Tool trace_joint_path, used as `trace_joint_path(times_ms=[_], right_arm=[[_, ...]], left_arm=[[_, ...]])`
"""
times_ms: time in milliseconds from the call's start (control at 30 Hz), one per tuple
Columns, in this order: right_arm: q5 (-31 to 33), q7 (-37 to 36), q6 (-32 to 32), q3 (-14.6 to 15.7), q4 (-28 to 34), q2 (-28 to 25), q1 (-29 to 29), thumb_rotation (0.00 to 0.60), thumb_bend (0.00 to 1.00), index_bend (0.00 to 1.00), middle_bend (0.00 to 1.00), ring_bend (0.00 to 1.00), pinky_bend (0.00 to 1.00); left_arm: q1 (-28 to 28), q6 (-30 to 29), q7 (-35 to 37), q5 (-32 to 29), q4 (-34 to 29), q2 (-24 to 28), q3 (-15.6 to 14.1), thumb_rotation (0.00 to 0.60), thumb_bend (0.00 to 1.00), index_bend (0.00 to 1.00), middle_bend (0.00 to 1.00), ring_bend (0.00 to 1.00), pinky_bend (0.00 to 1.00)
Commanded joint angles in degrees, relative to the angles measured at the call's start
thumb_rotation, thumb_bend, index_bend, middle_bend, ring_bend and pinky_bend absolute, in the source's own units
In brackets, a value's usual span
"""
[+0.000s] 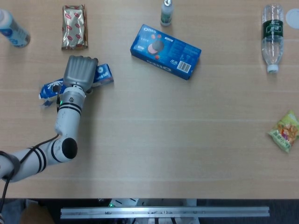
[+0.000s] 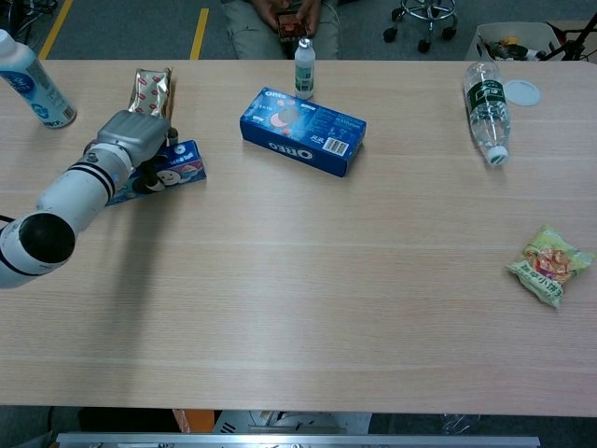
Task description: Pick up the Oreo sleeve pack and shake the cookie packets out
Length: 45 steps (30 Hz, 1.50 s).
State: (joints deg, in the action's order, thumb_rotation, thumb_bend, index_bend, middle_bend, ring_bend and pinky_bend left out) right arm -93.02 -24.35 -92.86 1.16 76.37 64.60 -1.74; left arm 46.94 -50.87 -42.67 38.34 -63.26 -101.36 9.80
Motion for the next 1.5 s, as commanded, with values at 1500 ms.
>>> trace_joint_path(times_ms=[1500], right_arm=[[0.0, -0.7, 1.7, 0.3, -1.1, 0.9, 0.7, 0.600, 0.30, 0.73, 0.68, 0.71, 0.72]], left_arm=[[4.3, -6.1, 18.0, 1.7, -22.5, 1.9, 10.8, 0.600, 0.15, 0.46, 0.44, 0.43, 0.59]])
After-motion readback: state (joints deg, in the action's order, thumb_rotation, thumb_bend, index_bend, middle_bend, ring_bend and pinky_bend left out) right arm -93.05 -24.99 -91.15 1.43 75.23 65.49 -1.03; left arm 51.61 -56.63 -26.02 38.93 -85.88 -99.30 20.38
